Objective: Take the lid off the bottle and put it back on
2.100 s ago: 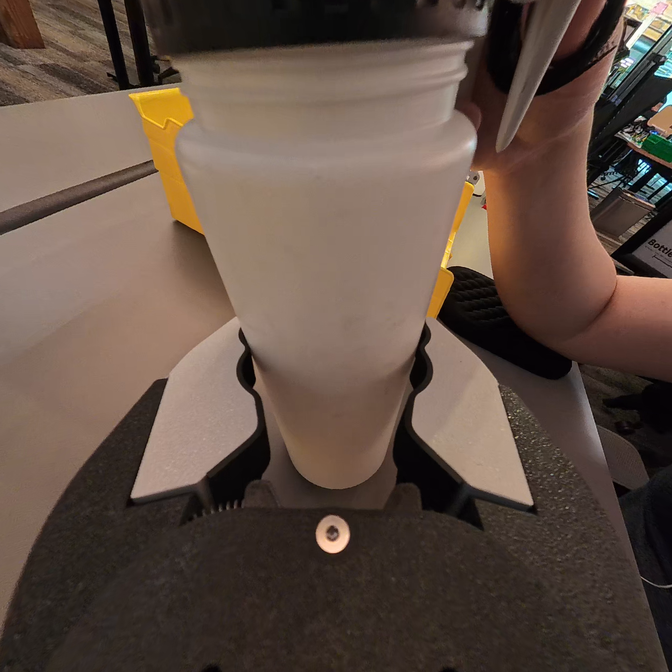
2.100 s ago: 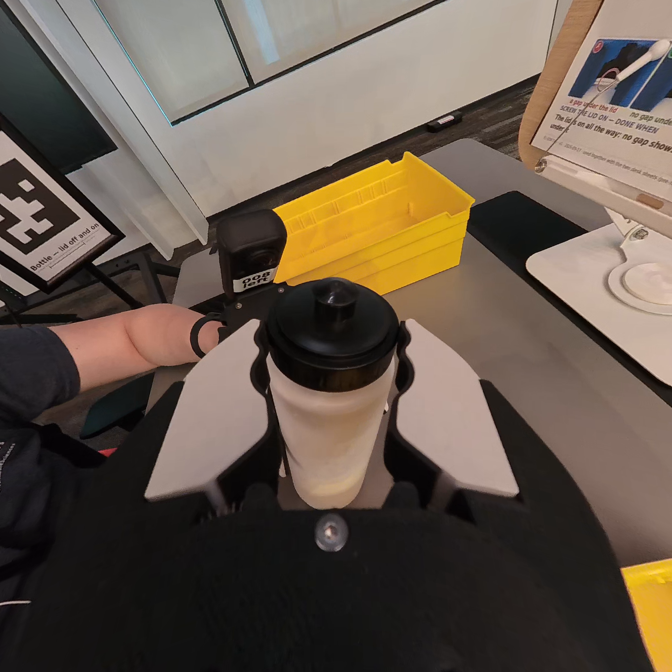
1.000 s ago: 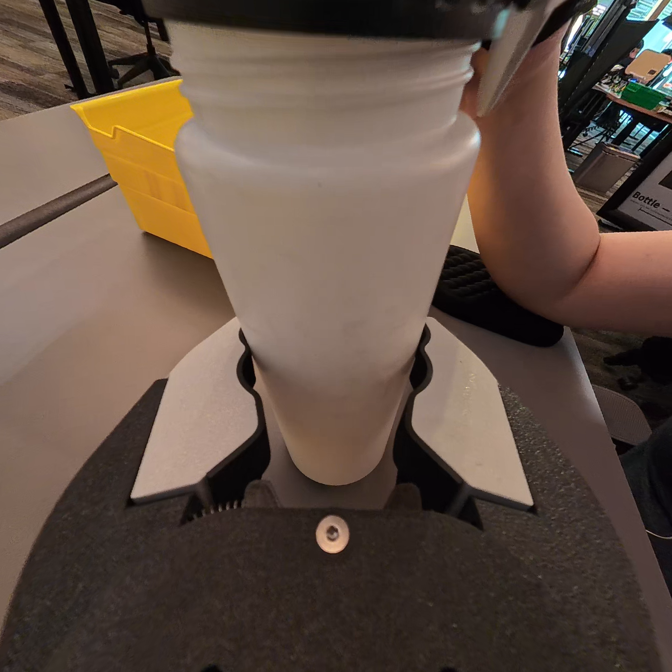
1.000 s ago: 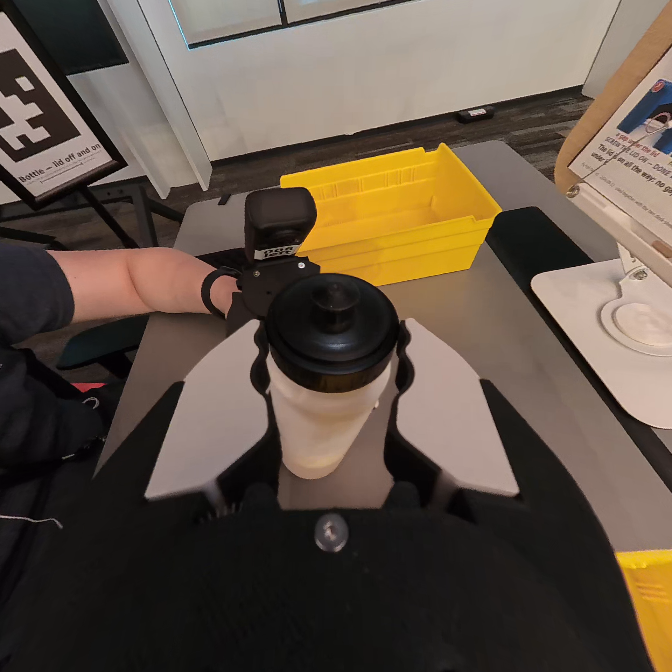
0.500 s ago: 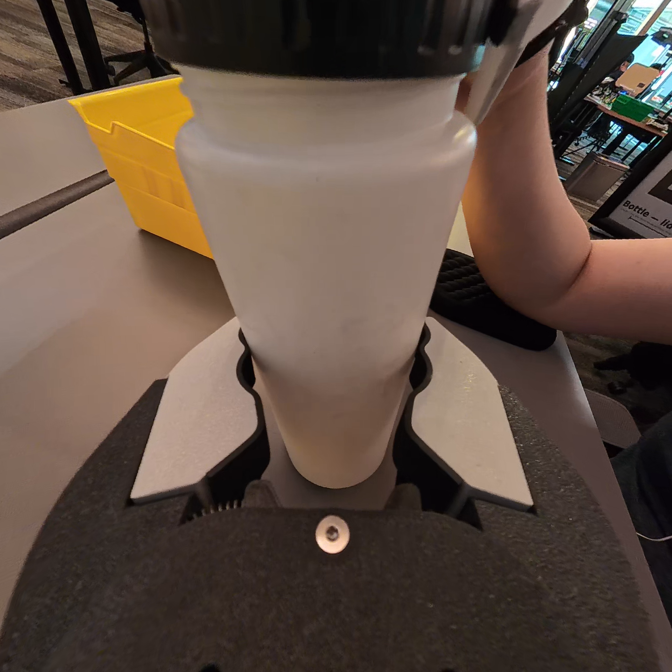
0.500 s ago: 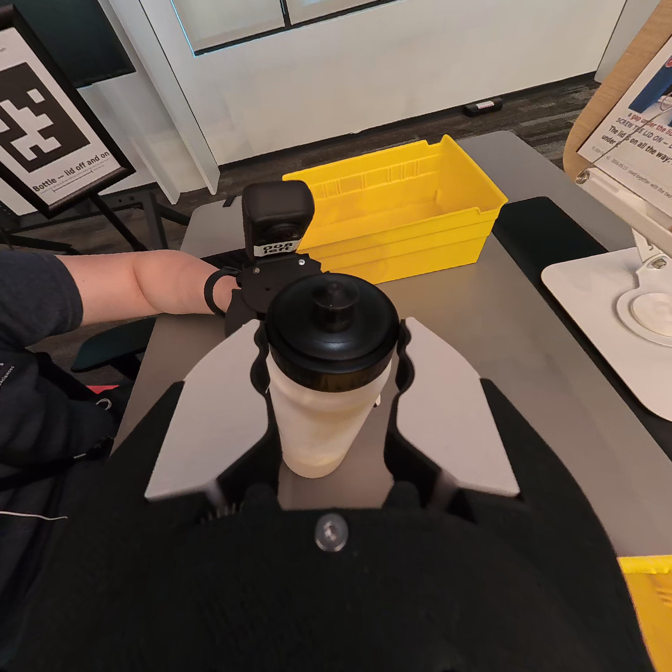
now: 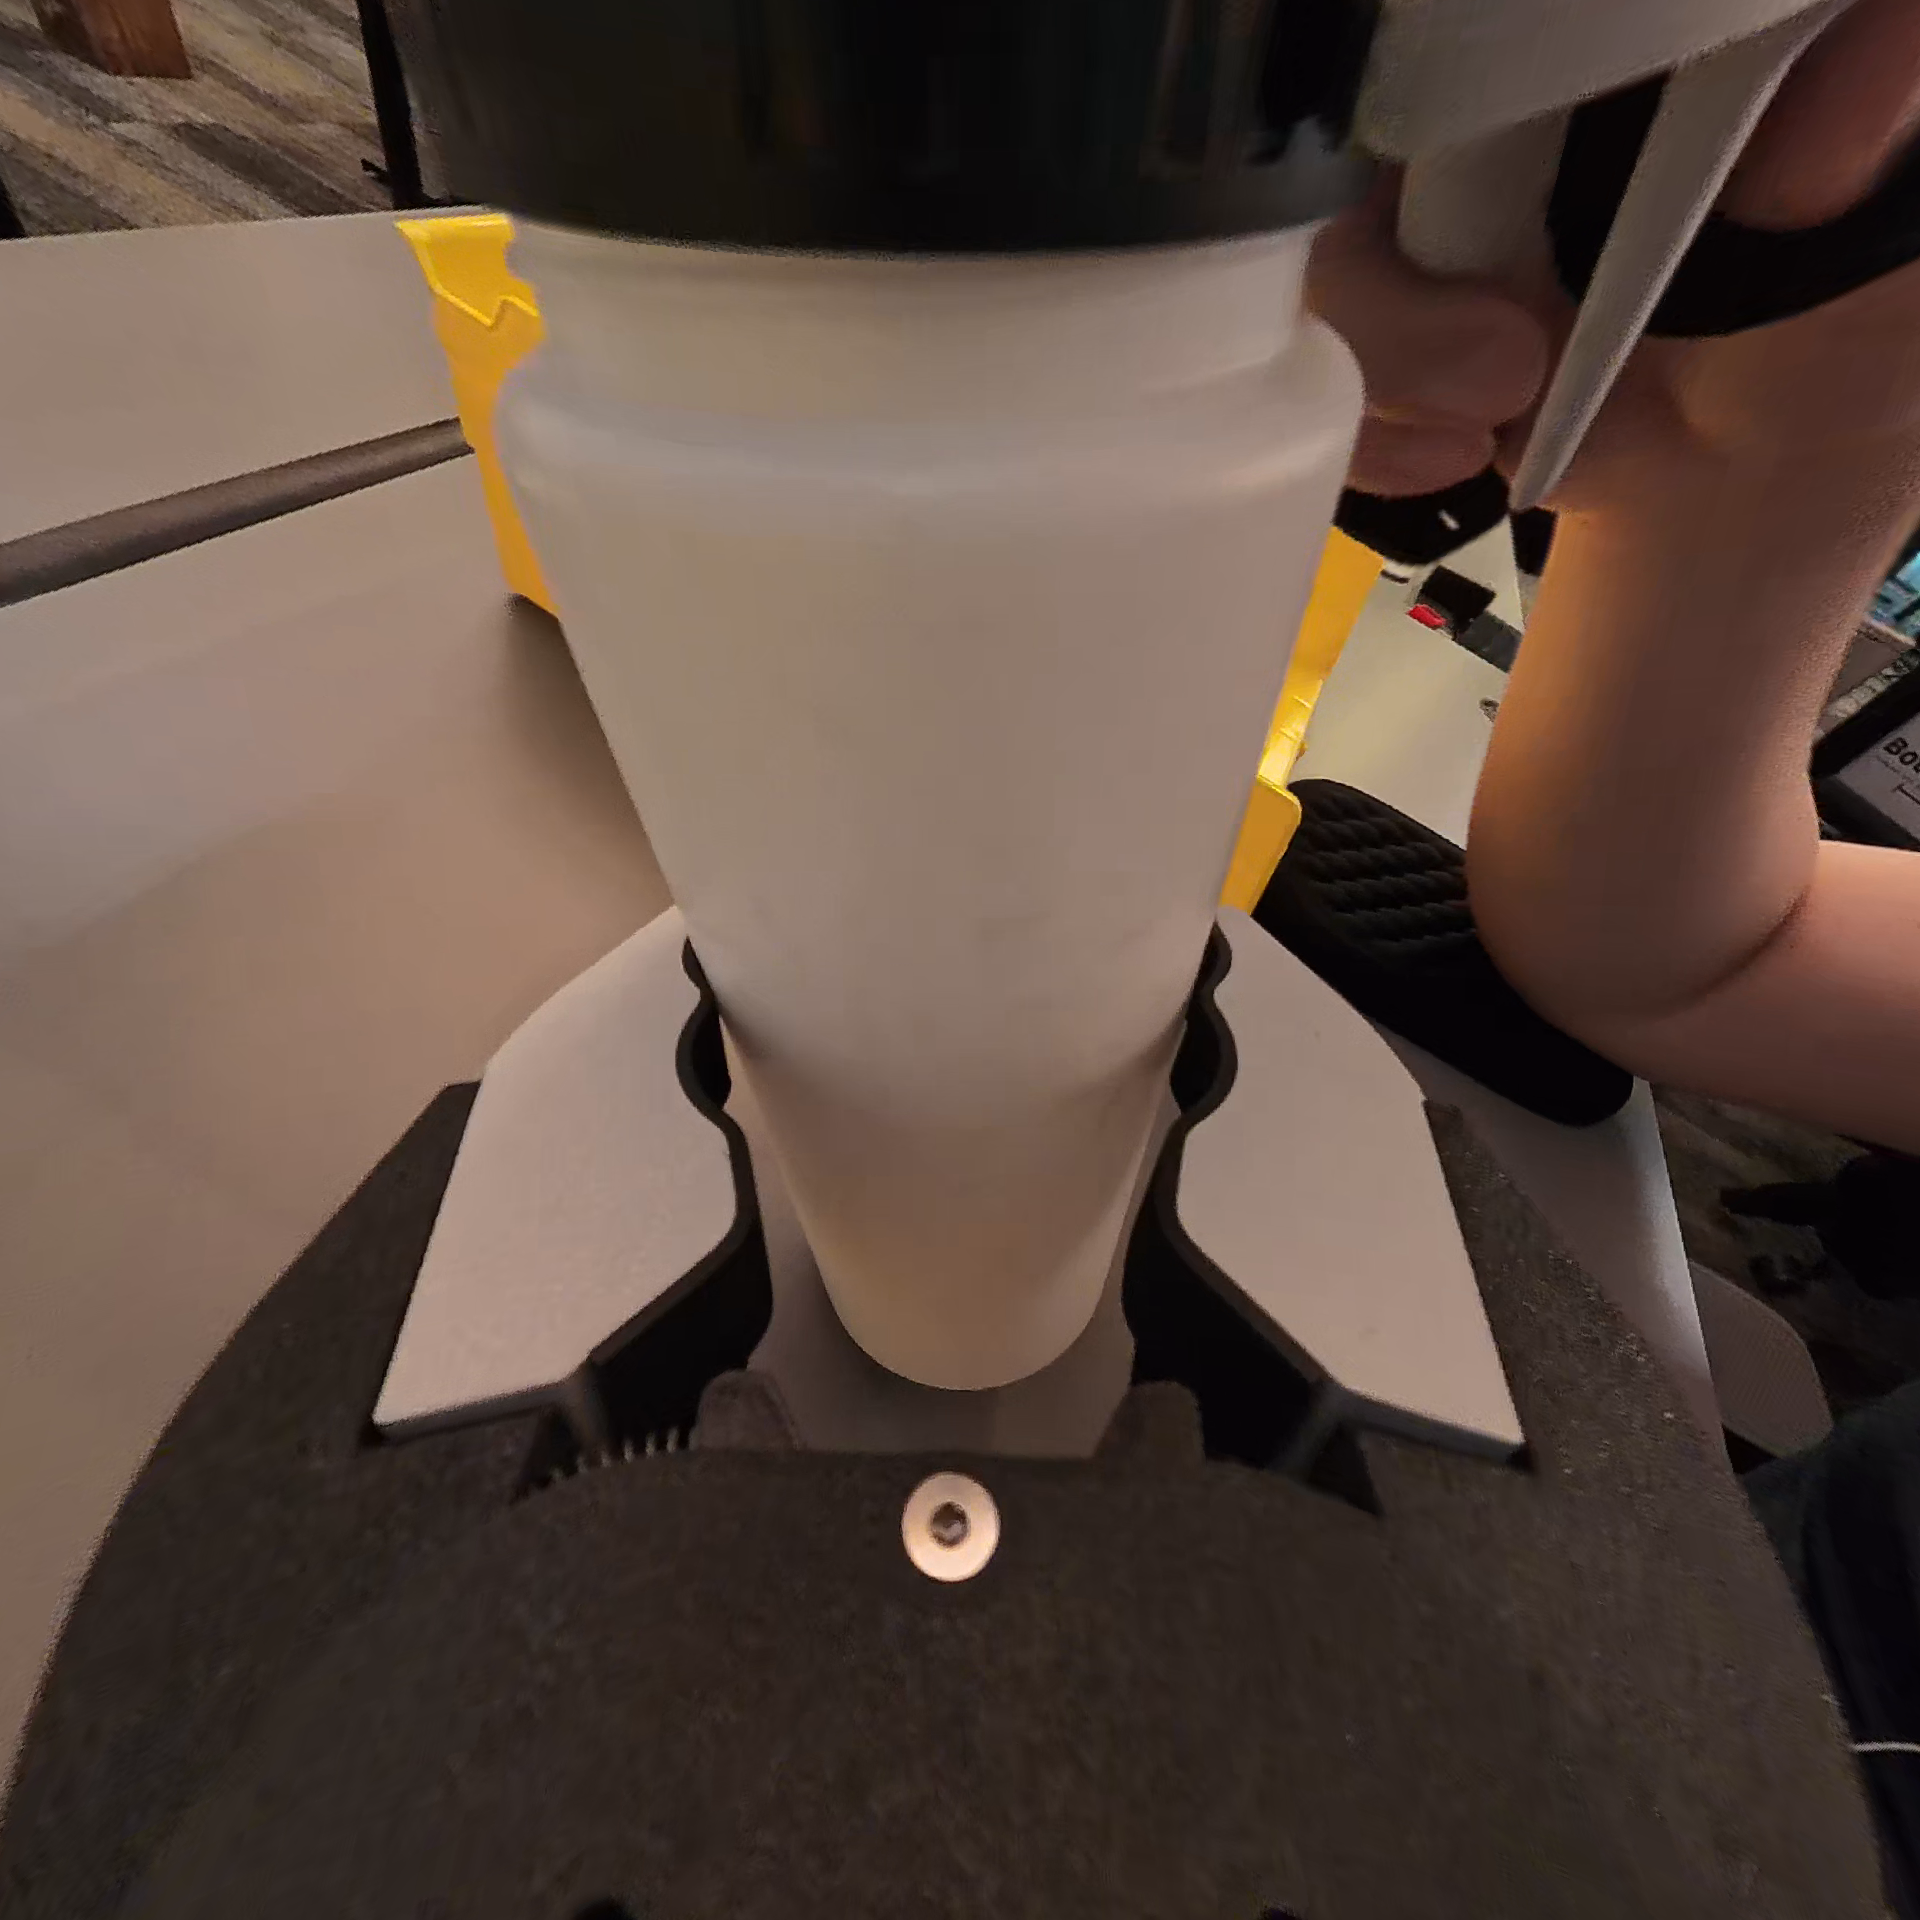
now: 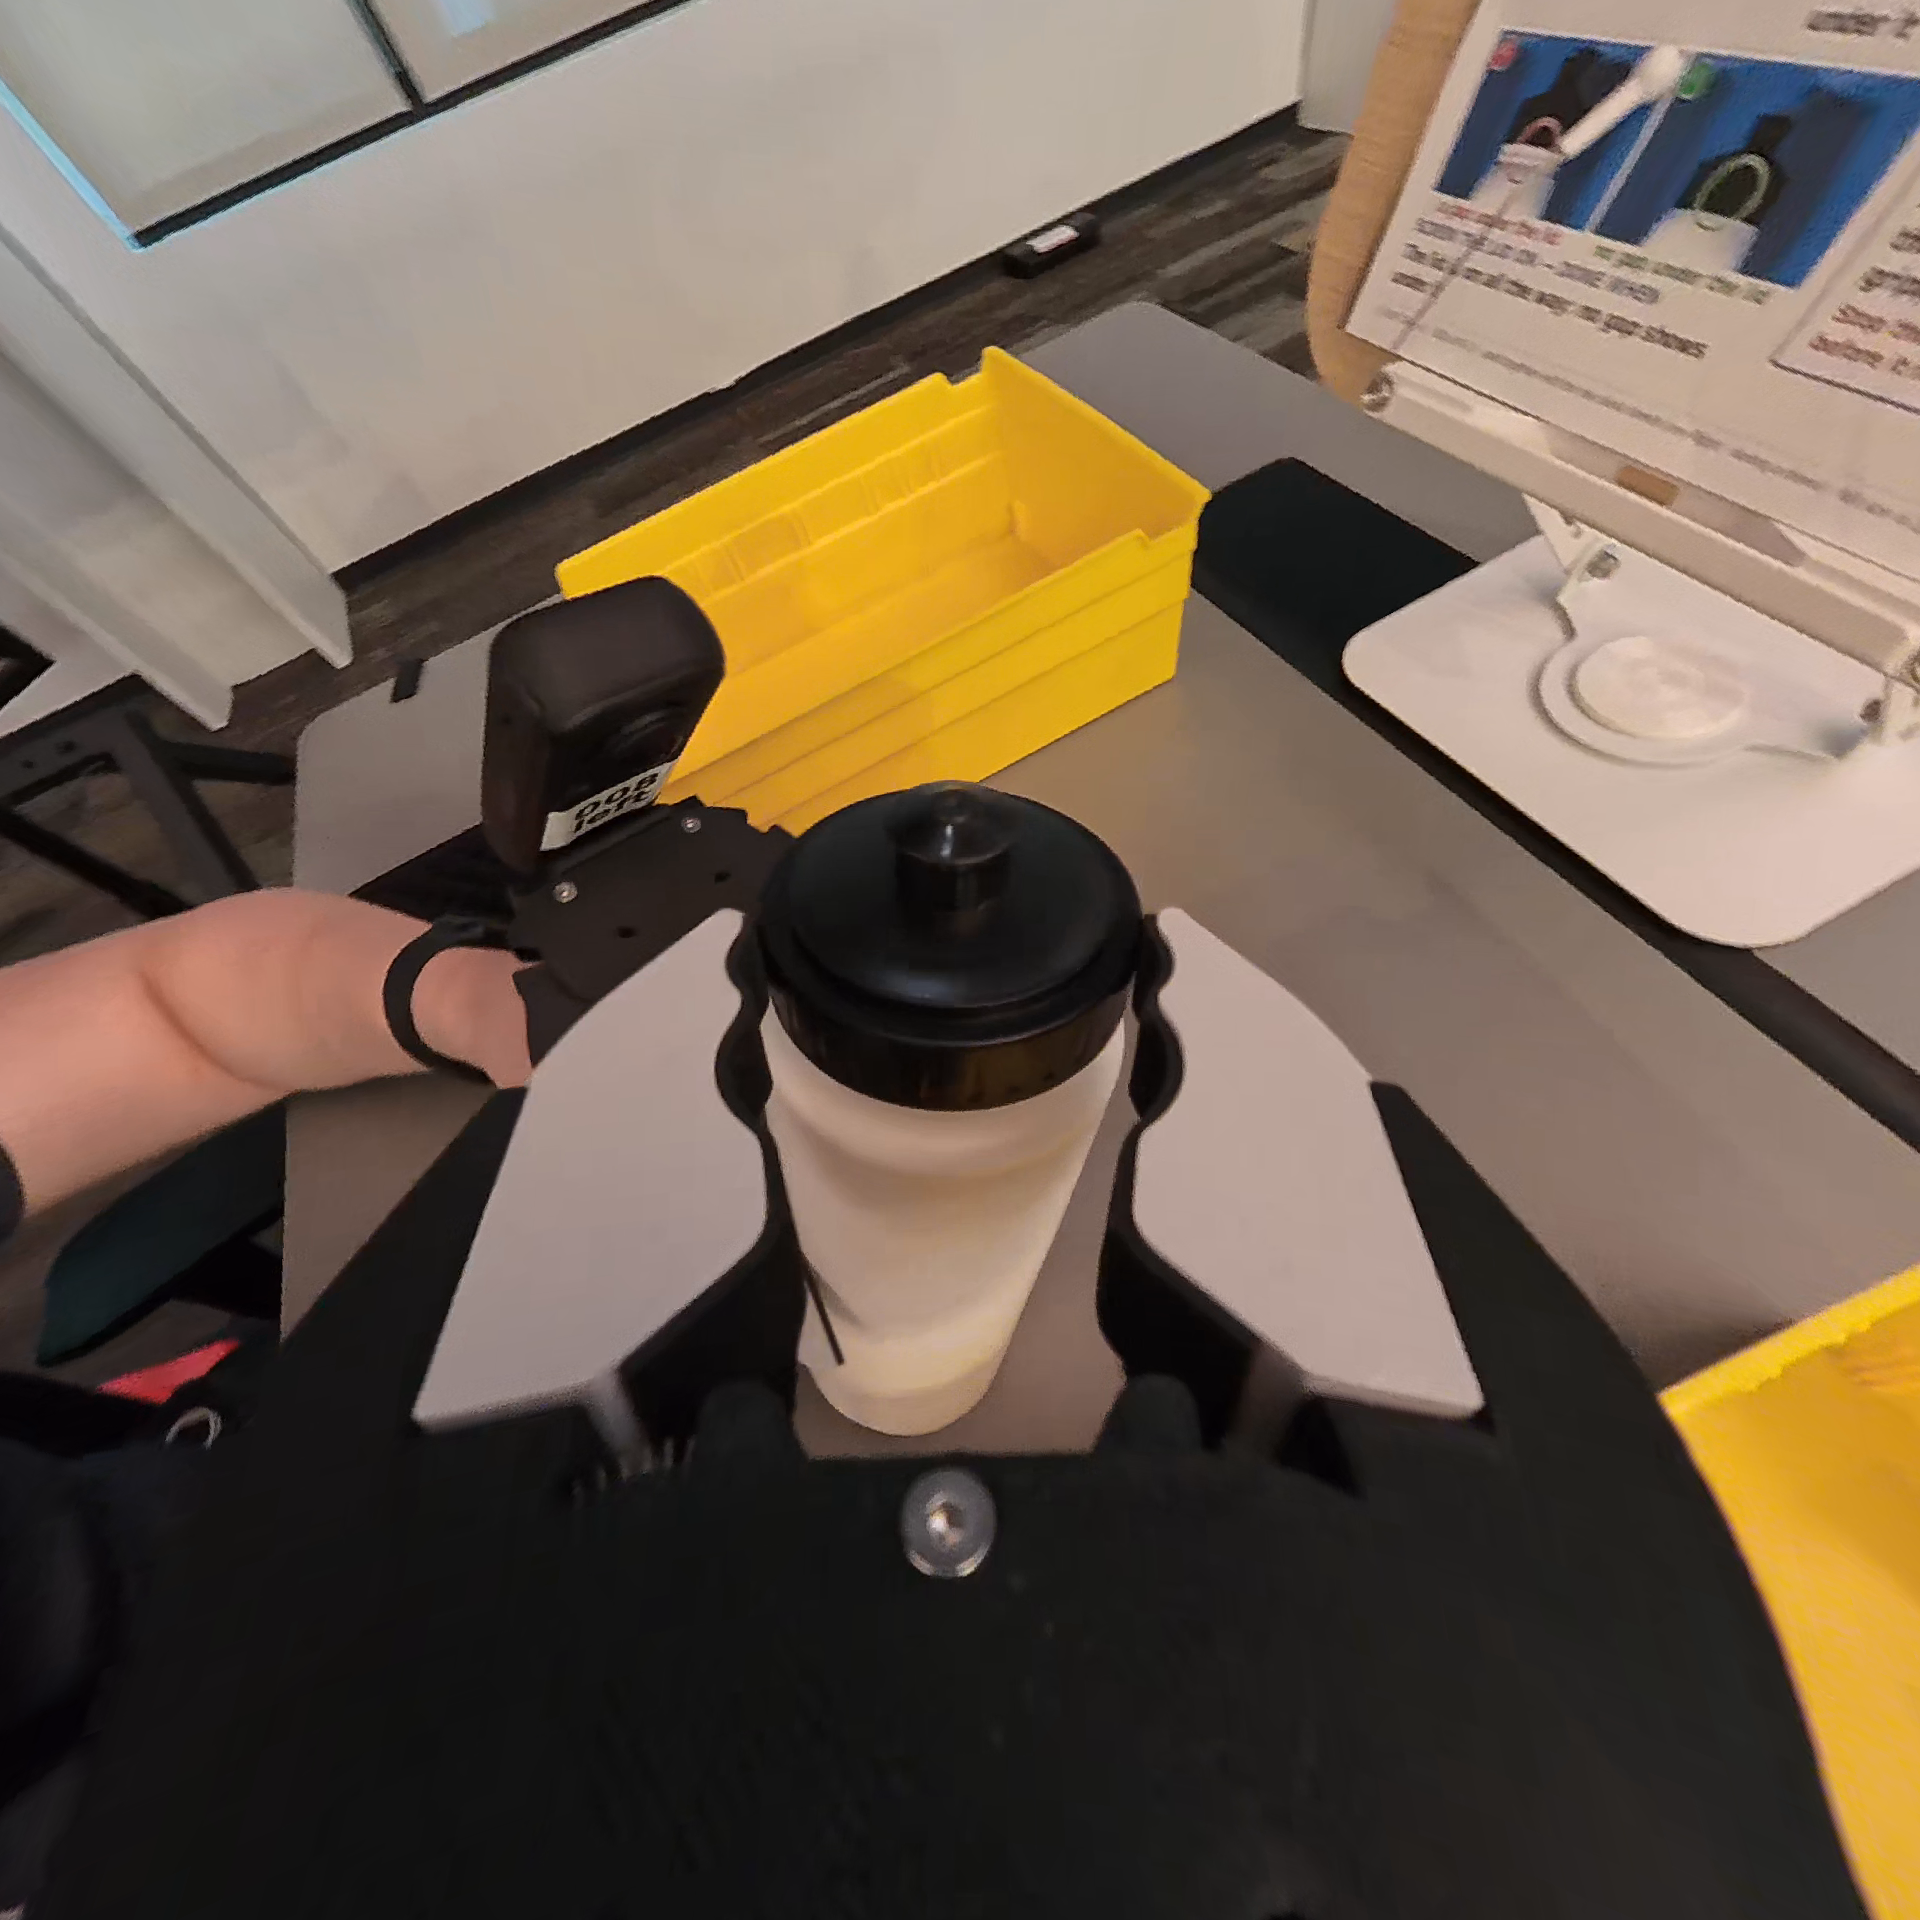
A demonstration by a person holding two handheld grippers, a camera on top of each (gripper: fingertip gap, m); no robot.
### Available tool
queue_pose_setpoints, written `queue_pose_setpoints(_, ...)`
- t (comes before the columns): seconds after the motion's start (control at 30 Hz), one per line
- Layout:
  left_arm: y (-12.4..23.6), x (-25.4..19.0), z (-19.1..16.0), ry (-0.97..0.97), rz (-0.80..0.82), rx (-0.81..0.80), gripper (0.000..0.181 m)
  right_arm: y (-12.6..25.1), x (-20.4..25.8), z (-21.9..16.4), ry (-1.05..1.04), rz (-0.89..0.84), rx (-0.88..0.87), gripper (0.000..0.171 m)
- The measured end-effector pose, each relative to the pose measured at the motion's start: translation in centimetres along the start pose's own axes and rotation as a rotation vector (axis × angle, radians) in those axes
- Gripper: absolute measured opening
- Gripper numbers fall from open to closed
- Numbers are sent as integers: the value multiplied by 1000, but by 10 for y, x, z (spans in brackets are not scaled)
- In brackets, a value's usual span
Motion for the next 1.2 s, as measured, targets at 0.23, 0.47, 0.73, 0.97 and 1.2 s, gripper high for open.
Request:
queue_pose_setpoints(0.23,1,2,-1,-15,-20,-10,86,2,4,2,2,6,-18,74)
queue_pose_setpoints(0.47,1,8,-3,-76,-126,-43,85,35,-30,5,138,154,-247,79)
queue_pose_setpoints(0.73,-1,1,-6,-230,-117,-50,85,20,-24,-7,278,382,-192,79)
queue_pose_setpoints(0.97,0,1,-5,-229,-74,-43,86,7,-10,-7,330,326,-87,70)
queue_pose_setpoints(1.2,1,5,-3,-90,14,-64,86,-3,-3,0,139,121,-58,69)
Point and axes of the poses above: each gripper's, where its closed fingertips meet, y back along the fingers, z out of its top, x = y × z across the jaws, the point moved 10 cm from there along y, back along the fingers, and after that the axes turned 5 degrees about x, right-handed, at the moved point
